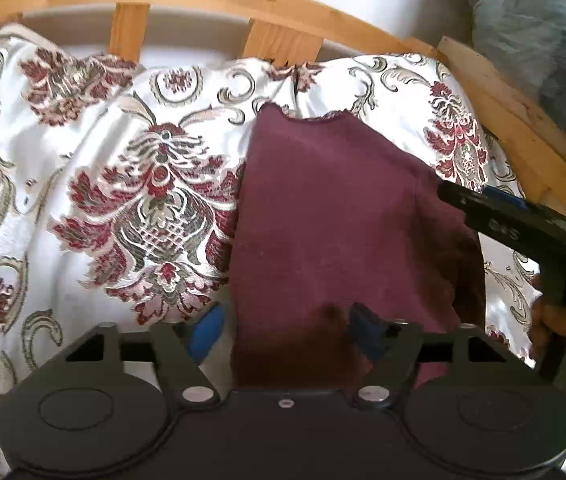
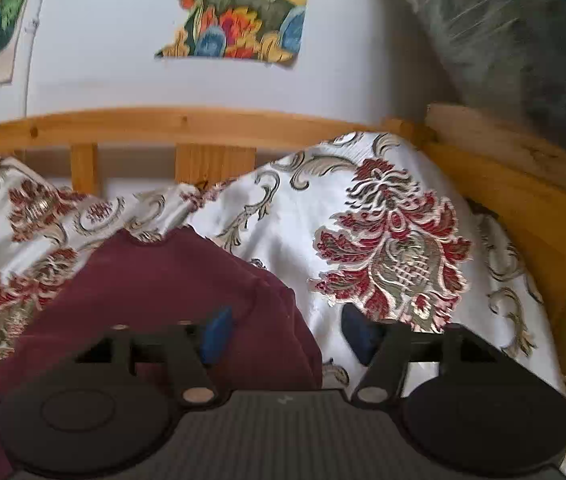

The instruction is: Fold small clothes

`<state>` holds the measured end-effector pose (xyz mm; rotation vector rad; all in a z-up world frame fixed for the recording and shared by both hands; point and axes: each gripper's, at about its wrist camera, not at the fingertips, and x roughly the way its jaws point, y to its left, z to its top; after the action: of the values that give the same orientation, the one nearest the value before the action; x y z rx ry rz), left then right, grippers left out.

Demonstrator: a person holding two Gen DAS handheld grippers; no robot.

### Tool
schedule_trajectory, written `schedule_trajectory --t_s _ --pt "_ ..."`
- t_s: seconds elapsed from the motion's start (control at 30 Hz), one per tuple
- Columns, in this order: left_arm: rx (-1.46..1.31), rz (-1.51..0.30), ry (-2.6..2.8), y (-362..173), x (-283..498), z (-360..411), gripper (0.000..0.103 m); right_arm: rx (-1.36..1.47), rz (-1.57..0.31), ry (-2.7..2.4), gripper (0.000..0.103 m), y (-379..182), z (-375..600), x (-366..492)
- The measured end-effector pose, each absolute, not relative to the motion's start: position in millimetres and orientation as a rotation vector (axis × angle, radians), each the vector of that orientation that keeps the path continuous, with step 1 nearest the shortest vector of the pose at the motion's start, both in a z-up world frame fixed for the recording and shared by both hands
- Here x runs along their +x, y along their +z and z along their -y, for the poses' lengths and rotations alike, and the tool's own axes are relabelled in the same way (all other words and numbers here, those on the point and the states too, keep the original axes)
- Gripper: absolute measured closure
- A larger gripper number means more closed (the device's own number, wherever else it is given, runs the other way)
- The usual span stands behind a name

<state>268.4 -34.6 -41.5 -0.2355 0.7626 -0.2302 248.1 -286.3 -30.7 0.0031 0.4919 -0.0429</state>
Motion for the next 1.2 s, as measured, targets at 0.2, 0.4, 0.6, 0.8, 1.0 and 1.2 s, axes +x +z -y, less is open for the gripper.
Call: schedule_trajectory --t_s 0.2,0.4,0.6,0.8,1.0,1.2 --pt "-0.136 -0.673 -0.206 -22.0 240.6 44.3 0.009 0.058 -0.418 -0.091 0.007 -9.0 285.8 193.1" --pt "-0.076 -0.566 -0.221 3.4 201.5 54.8 0.001 0.115 -0.314 -0.141 0.000 16.3 279.1 137.0" --pt "0.031 -0.463 -0.245 23.2 156.3 55.0 0.001 0.172 -0.261 -0.217 0.000 25.7 269.7 77.5" --pt "0.059 -0.429 -0.229 35.4 118.2 37.0 0.001 0.159 -0.235 -0.244 0.000 34.2 253.5 32.8" --pt "0.036 -0.411 -0.211 40.8 86.4 16.0 0.001 0.172 -0.234 -0.237 0.000 40.4 233.3 2.6" --pt "0.025 -0.414 -0.203 37.0 65.7 1.4 0.001 0.175 -0.257 -0.218 0.000 41.7 213.8 -19.4"
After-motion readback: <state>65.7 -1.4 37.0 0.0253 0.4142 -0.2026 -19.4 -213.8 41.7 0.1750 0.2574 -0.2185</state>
